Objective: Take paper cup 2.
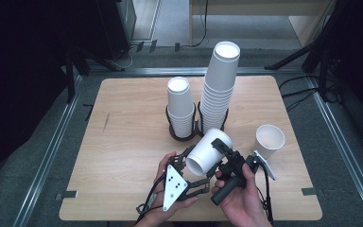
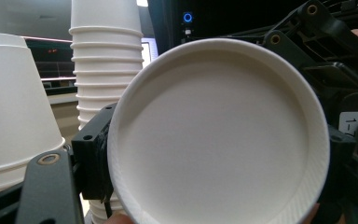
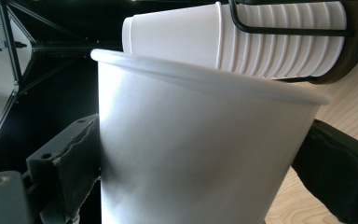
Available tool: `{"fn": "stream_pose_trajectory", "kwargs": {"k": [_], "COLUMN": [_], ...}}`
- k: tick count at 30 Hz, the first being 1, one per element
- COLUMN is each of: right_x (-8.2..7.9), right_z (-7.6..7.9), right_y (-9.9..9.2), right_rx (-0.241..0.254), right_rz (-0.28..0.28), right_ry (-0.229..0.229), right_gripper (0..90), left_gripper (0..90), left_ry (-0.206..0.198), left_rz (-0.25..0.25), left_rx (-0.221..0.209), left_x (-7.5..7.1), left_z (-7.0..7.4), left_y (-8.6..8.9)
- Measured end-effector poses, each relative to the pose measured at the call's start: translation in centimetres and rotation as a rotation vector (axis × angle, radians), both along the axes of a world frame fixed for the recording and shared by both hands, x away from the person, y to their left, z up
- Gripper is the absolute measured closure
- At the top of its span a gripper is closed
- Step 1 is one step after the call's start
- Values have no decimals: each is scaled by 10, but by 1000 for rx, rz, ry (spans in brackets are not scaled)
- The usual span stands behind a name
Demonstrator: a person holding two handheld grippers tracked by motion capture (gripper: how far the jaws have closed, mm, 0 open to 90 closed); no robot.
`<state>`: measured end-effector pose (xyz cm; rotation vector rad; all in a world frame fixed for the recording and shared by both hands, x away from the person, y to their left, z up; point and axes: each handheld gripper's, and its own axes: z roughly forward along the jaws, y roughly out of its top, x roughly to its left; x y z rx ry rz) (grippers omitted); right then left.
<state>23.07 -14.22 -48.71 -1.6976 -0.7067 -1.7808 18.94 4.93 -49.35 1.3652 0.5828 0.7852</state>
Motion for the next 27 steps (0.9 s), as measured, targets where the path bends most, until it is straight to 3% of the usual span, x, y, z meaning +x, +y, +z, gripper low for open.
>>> {"fn": "stream_pose_trajectory", "kwargs": {"k": [4,11,17,21,24,27], "right_x": [-1,-5,-6,-5,-4,-3], "right_z": [0,3,1,0,0,0], "right_y": [0,1,2,-2,-5,-8], "right_rx": [13,-22,0,20,26,33], "right_rz": [6,-21,-38,-65,-83,-103], "right_ry": [0,-11,2,16,1,0], "right_gripper": [108,147,157,157,156,155], "left_gripper": [213,198,192,196,154,112], "left_ry": [7,25,46,80,109,149], "left_rz": [-1,-17,-17,-46,-66,-65], "left_rx": [3,0,13,4,-10,3], "left_x": [1,3,3,3,4,6], "left_z": [-1,-2,-1,1,4,5], "left_y": [0,1,1,5,8,11]}}
